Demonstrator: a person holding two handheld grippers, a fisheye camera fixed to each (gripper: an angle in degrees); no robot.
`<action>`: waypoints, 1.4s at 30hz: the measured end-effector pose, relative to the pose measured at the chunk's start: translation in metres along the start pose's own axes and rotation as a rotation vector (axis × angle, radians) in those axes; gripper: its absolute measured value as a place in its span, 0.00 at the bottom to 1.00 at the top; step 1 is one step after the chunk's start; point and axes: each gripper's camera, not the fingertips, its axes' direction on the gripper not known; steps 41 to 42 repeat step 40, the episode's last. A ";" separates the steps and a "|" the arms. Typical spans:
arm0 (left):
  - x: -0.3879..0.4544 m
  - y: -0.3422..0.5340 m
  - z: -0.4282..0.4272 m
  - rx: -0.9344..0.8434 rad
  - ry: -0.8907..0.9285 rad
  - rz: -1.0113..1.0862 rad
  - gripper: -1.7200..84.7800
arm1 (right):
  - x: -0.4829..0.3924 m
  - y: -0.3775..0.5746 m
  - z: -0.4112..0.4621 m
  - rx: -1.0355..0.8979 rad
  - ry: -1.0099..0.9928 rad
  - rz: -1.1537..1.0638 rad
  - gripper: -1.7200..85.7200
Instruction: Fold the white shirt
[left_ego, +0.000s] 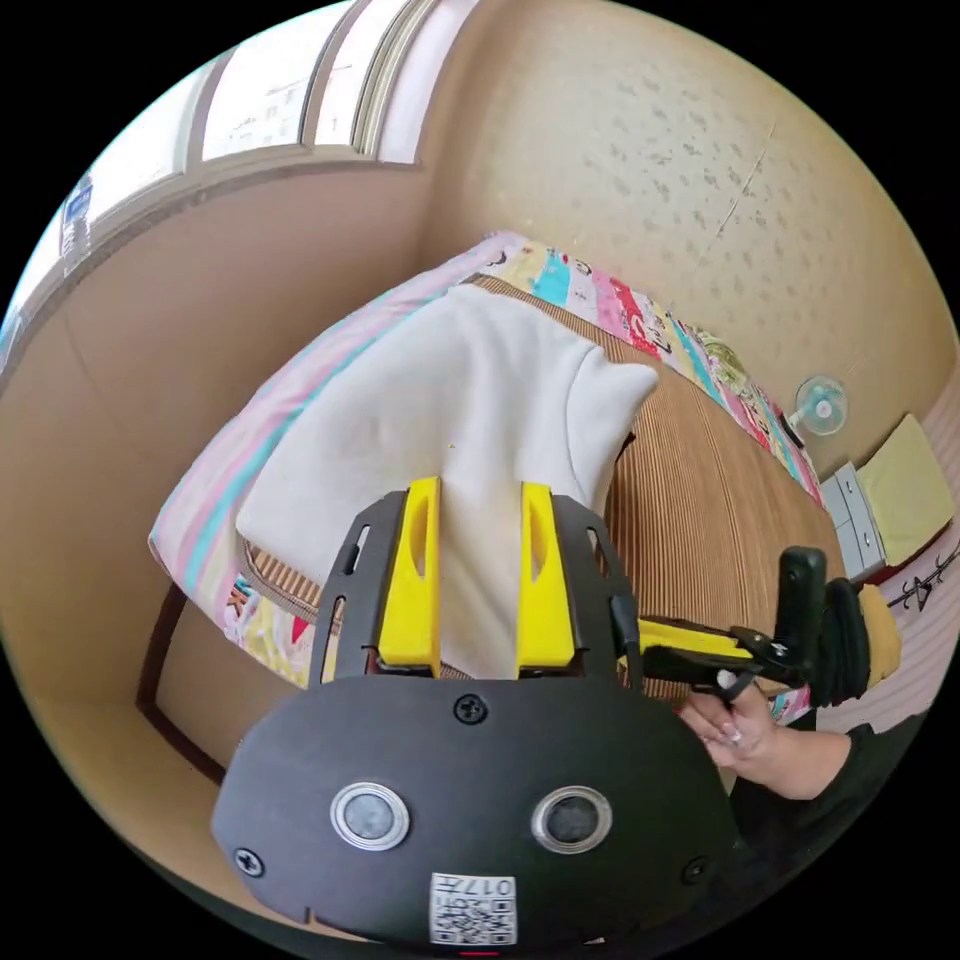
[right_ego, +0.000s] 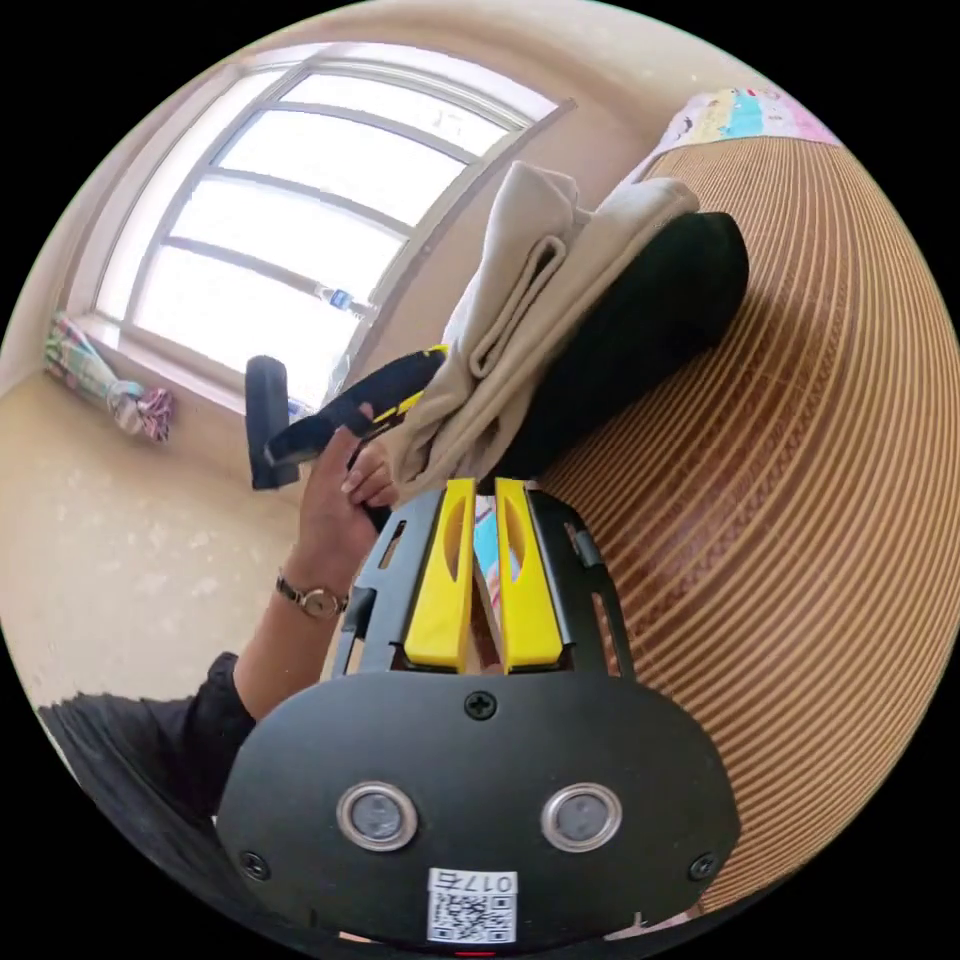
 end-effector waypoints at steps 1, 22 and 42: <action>0.002 0.013 -0.008 0.061 -0.001 -0.034 0.15 | -0.002 0.023 -0.012 -0.034 0.016 -0.069 0.05; 0.212 0.257 -0.049 -0.043 0.466 0.185 0.01 | 0.013 0.317 -0.279 0.391 0.073 0.061 0.02; 0.322 0.262 -0.006 -0.190 0.793 0.325 0.07 | -0.055 0.362 -0.463 0.496 1.313 0.538 0.11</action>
